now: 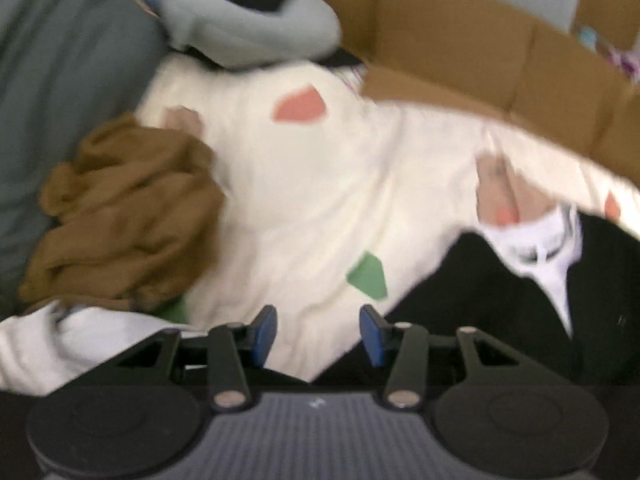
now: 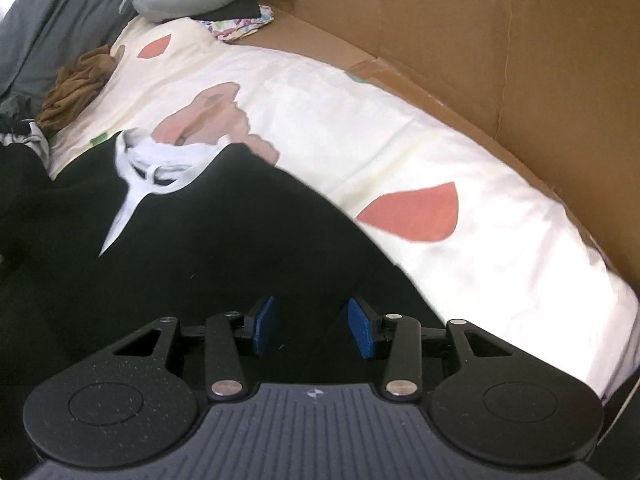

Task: Fold clothes

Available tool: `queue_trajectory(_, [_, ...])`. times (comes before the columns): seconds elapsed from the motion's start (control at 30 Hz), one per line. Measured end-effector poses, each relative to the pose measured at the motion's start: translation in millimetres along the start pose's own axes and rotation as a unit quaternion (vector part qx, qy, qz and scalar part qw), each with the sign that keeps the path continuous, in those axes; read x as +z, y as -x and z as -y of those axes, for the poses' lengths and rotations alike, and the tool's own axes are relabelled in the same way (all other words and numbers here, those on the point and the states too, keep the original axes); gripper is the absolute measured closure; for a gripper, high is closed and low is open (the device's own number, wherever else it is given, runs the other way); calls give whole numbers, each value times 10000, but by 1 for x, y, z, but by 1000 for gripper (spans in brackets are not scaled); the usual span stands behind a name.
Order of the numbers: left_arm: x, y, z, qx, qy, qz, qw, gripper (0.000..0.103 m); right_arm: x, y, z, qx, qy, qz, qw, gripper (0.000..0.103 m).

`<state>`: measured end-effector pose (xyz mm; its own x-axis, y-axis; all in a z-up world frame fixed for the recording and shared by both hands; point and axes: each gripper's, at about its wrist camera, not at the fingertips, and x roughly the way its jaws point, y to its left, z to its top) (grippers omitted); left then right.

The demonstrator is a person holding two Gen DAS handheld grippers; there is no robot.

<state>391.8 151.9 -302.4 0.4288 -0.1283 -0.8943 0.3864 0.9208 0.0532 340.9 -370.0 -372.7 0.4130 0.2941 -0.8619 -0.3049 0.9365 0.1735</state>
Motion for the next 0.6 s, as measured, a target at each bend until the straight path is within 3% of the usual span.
queue_trajectory(0.33, [-2,-55,19,-408,-849,-748,9927,55,7,-22,23,-118,-68,-172,9998,55])
queue_trajectory(0.6, [-8,-76,32,-531,-1258,-818,9872,55,26,-24,30,-298,64,-60,9995,55])
